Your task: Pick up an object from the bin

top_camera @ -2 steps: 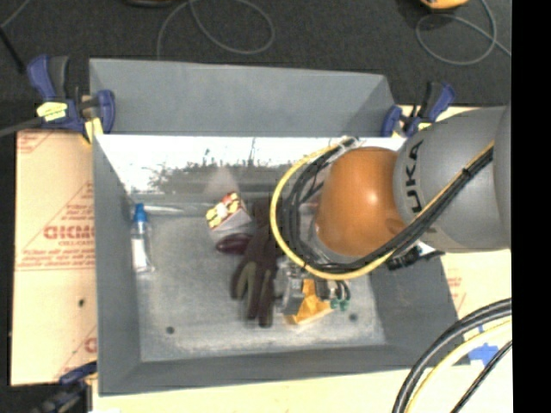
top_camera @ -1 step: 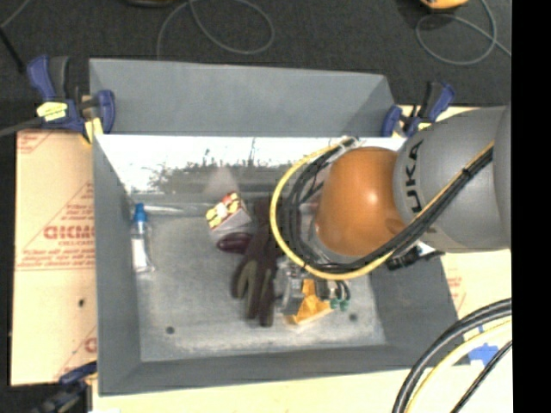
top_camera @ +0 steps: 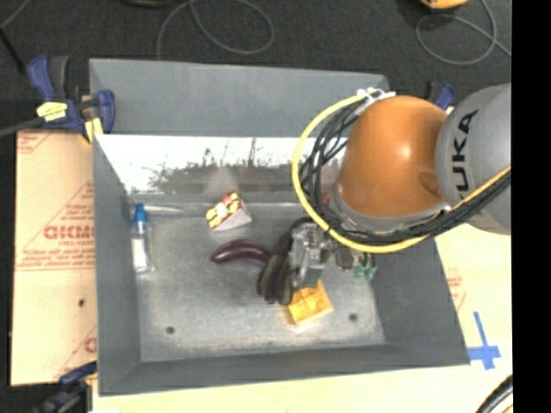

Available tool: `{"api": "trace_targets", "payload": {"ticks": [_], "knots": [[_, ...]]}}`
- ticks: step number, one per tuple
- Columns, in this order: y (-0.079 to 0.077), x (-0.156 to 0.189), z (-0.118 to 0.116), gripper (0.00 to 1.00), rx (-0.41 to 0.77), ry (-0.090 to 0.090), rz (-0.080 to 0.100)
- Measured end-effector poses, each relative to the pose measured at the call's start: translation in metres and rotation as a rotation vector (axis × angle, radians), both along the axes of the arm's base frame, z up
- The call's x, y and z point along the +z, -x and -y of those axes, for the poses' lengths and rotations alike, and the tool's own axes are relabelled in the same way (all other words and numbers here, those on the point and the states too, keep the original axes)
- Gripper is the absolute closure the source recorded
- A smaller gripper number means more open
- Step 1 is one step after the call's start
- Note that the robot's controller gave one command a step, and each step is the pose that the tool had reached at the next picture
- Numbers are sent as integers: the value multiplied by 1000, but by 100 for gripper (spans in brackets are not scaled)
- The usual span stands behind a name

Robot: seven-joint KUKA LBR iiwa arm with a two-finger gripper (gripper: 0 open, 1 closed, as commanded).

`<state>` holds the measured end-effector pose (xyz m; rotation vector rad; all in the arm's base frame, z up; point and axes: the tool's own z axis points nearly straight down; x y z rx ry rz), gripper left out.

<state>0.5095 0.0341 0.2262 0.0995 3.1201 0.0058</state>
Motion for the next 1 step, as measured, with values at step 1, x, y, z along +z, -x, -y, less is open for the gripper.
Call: {"api": "trace_targets", "payload": {"ticks": [1], "knots": [[0,0,0,100,-2,0,0]]}}
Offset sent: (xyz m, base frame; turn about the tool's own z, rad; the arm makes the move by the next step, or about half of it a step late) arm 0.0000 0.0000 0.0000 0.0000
